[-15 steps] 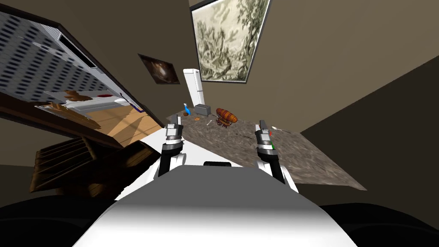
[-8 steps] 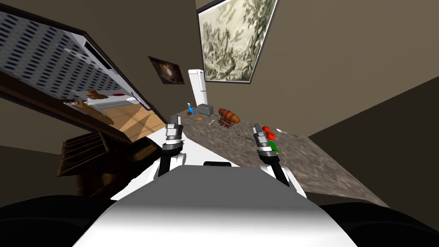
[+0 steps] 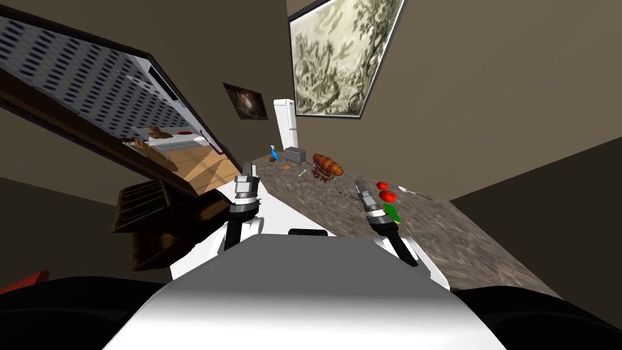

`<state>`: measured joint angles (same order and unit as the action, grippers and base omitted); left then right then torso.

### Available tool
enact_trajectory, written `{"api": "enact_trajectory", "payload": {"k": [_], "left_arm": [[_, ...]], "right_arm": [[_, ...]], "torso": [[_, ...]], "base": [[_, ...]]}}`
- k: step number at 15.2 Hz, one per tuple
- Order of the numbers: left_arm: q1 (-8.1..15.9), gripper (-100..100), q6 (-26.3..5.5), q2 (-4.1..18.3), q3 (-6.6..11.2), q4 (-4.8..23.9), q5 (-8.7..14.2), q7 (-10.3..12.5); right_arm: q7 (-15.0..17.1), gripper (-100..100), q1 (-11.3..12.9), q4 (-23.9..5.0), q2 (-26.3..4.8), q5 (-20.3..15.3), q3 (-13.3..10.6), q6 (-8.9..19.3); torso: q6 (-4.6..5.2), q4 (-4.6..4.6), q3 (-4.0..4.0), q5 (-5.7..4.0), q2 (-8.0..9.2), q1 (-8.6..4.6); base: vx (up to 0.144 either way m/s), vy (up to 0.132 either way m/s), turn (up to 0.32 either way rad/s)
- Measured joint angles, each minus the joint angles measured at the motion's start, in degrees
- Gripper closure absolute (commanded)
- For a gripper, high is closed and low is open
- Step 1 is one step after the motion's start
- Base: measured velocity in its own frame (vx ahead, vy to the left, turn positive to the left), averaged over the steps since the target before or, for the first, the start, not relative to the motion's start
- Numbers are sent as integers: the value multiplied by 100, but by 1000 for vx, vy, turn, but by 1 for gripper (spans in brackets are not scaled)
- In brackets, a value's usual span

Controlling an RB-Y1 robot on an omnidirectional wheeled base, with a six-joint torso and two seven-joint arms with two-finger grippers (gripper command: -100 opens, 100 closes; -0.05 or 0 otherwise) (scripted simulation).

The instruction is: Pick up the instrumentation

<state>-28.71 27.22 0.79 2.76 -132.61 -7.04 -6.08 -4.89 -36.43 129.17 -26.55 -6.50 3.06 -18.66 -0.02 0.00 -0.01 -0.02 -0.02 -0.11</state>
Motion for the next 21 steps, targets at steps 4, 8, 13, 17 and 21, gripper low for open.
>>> {"api": "enact_trajectory", "payload": {"k": [4,8,13,17,21], "left_arm": [[0,0,0,0,0,0,0,0],[0,0,0,0,0,0,0,0],[0,0,0,0,0,0,0,0],[0,0,0,0,0,0,0,0],[0,0,0,0,0,0,0,0]], "right_arm": [[-23,-100,-147,-174,-478,-21,-14,8],[-46,-100,-300,-330,-989,-54,-45,47],[-88,-100,-531,-505,-1555,-96,-78,62],[-98,-100,-629,-667,-2005,-110,-91,87],[-97,-100,-773,-837,-2505,-119,-97,125]], "torso": [[-1,0,0,0,0,-1],[2,0,0,0,0,-2],[-1,0,0,0,-1,1],[2,0,-1,0,-2,-1],[-1,0,-1,1,-2,0]], "base": [[-3,-20,140],[-4,-23,152],[-4,-18,128],[-4,-20,147],[-6,-20,148]]}}
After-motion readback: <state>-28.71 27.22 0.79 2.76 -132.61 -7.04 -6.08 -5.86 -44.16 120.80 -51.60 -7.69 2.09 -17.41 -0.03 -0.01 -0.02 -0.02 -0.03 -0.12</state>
